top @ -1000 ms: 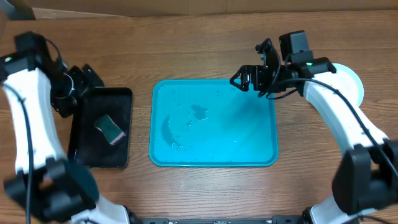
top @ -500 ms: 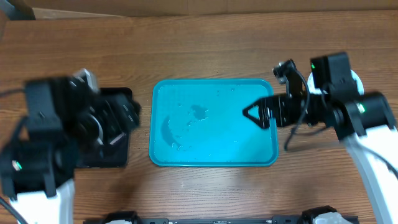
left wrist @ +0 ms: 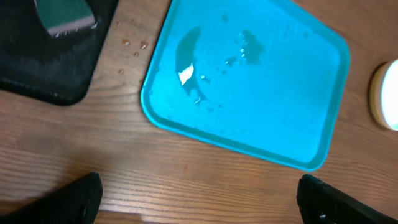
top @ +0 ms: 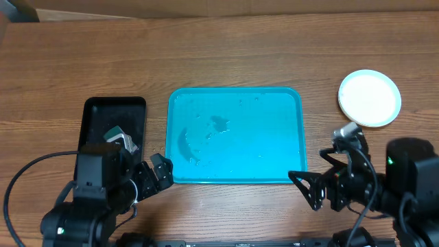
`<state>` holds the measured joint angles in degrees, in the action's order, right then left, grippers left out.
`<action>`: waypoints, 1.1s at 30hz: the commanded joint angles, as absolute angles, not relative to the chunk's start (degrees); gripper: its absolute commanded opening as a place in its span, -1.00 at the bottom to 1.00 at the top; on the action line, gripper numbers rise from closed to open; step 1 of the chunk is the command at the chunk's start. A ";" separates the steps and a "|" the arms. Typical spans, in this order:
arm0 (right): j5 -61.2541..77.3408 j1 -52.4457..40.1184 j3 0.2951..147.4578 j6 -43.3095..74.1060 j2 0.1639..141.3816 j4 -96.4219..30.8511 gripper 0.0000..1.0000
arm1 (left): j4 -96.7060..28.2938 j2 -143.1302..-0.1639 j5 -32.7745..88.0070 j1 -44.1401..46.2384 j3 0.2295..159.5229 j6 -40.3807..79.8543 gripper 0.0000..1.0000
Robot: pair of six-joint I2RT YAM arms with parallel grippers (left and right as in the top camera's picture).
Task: Clean dirty plates on tray and stack at the side
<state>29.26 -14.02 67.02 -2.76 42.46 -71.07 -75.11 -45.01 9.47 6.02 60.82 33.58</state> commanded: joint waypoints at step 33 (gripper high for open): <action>23.00 -14.59 61.71 -3.29 38.63 -68.88 1.00 | -74.74 -47.57 8.36 6.39 60.03 36.42 1.00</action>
<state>25.54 -14.39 64.42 -2.83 41.23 -70.06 -74.98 -47.44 9.15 6.02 60.34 35.90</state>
